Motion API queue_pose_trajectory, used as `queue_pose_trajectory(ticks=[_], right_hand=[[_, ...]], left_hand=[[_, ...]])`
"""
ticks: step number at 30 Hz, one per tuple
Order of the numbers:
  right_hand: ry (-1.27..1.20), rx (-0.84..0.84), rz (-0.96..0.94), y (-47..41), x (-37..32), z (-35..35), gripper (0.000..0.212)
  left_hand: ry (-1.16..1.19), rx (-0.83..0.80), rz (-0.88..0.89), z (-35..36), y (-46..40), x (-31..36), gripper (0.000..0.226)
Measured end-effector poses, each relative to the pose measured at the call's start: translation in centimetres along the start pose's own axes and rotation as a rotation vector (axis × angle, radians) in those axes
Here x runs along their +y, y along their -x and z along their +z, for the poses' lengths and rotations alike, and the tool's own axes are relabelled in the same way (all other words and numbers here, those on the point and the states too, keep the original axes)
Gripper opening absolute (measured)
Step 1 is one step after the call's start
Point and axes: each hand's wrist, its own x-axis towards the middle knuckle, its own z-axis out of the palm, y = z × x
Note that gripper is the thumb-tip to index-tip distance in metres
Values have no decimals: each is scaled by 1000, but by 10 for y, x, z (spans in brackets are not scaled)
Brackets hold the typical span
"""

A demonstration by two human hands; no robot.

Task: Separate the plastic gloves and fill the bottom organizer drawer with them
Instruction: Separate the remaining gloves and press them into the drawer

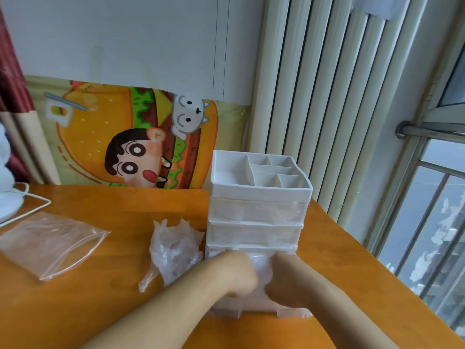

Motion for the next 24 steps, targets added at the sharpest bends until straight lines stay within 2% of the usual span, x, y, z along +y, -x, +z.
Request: queue_pose_trajectory(ticks=[2,3,5,7,8,9,11,12,14,16,20,22,24], right_hand=[[-33,89,-42,9,3,-1,39],[-41,125,-61,14,4,-2,47],[-75,207,-101,22,6,-3,55],[-101,363,-118,27,9,-2,48],[-91,466,-118,28,10,-1,42],[-80,566,-125,30,11,0,34],[-100,709,-172,33,11,7,18],[-130,746,-199,32,9,11,12],[-199,781,-230,32,5,18,15],[-255,813,-249,29,-1,23,24],[-334,825,-277,21,-8,36,32],[-360,797,-281,19,-8,41,29],[-354,775,-265,17,-9,42,34]], left_hand=[[-17,23,56,-9,13,-9,18],[50,49,82,-9,17,-17,18],[196,147,119,-12,27,-34,35],[362,295,155,-16,36,-51,45],[448,410,150,-19,35,-62,41],[511,523,109,-19,27,-77,34],[523,709,-107,-18,7,-110,29],[486,718,-250,-16,-5,-128,39],[401,554,-490,-9,-25,-154,69],[386,437,-574,0,-40,-167,78],[382,508,-481,13,-60,-170,34],[571,548,-359,15,-57,-170,13],[721,602,-255,13,-47,-170,9]])
